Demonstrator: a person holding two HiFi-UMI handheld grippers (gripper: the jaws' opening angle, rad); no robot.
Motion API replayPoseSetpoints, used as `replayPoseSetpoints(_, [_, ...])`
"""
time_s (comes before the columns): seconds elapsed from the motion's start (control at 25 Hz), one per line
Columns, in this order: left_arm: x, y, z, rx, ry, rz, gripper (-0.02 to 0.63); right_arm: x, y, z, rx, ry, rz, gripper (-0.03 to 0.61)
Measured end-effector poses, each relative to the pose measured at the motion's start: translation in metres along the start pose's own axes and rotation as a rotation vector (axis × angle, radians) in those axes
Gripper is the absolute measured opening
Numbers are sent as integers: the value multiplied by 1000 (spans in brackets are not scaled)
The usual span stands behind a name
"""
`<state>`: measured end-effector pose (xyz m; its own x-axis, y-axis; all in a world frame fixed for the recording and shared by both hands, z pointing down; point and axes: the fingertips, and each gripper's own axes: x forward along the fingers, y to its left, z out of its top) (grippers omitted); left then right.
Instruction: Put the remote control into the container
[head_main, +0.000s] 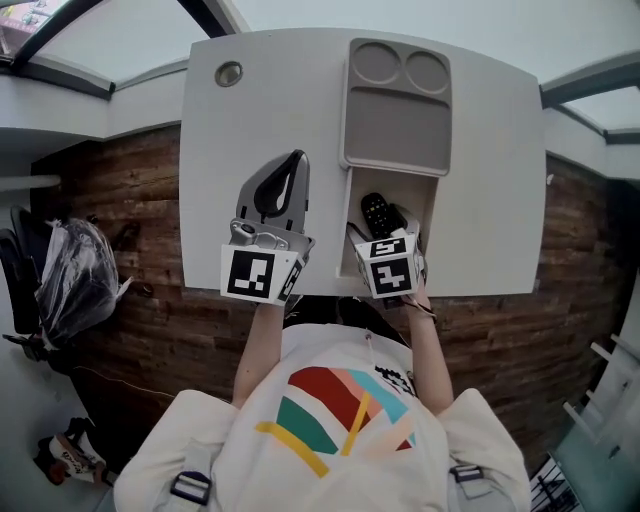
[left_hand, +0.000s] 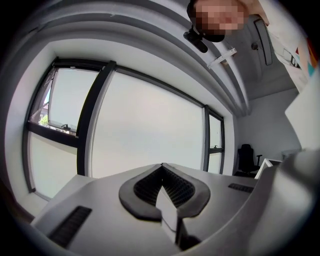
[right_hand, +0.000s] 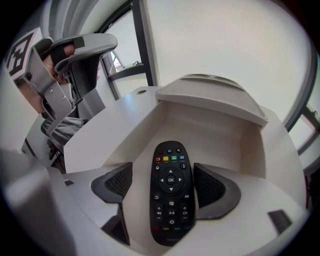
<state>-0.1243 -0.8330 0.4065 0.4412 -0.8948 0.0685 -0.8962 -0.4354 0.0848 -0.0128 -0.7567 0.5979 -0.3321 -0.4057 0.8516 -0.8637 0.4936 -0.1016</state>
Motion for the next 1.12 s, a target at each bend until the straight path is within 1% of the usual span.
replayPoseSetpoints(0.08, [-4, 0, 16, 26, -32, 11, 6, -1, -1, -1, 1, -12, 10, 365])
replayPoseSetpoints(0.2, [-14, -1, 43, 59, -86, 29, 6, -9, -2, 1, -46, -19, -2, 365])
replayPoseSetpoints(0.32, [-24, -1, 69, 85, -141, 48, 6, -30, -1, 16, -81, -83, -23, 365])
replayPoseSetpoints(0.48, [-37, -13, 102, 121, -212, 41, 6, -74, 1, 43, -155, -175, -66, 365])
replayPoseSetpoints(0.56, [-39, -23, 119, 142, -240, 32, 6, -101, -2, 65, -156, -251, -92, 365])
replayPoseSetpoints(0.64, [-39, -36, 135, 155, -263, 20, 6, -135, -7, 93, -104, -383, -91, 363])
replayPoseSetpoints(0.68, [-38, -42, 143, 159, -274, 12, 6, -154, -10, 106, -65, -457, -83, 342])
replayPoseSetpoints(0.72, [-38, -49, 150, 161, -286, 3, 6, -174, -13, 118, -25, -531, -80, 283])
replayPoseSetpoints(0.76, [-39, -56, 157, 162, -300, -7, 6, -194, -17, 128, 10, -599, -89, 208])
replayPoseSetpoints(0.84, [-42, -71, 170, 165, -327, -29, 6, -231, -27, 140, 53, -708, -147, 46])
replayPoseSetpoints(0.88, [-45, -78, 176, 168, -339, -40, 6, -248, -32, 142, 51, -749, -189, 2])
replayPoseSetpoints(0.96, [-51, -92, 185, 177, -357, -58, 6, -280, -34, 144, 16, -828, -268, 2])
replayPoseSetpoints(1.0, [-56, -98, 189, 180, -365, -63, 6, -294, -33, 144, -1, -869, -294, 2])
replayPoseSetpoints(1.04, [-60, -102, 192, 182, -372, -66, 6, -306, -31, 144, -10, -907, -305, 2])
replayPoseSetpoints(1.12, [-65, -107, 193, 186, -373, -69, 6, -324, -24, 141, -5, -977, -287, 2])
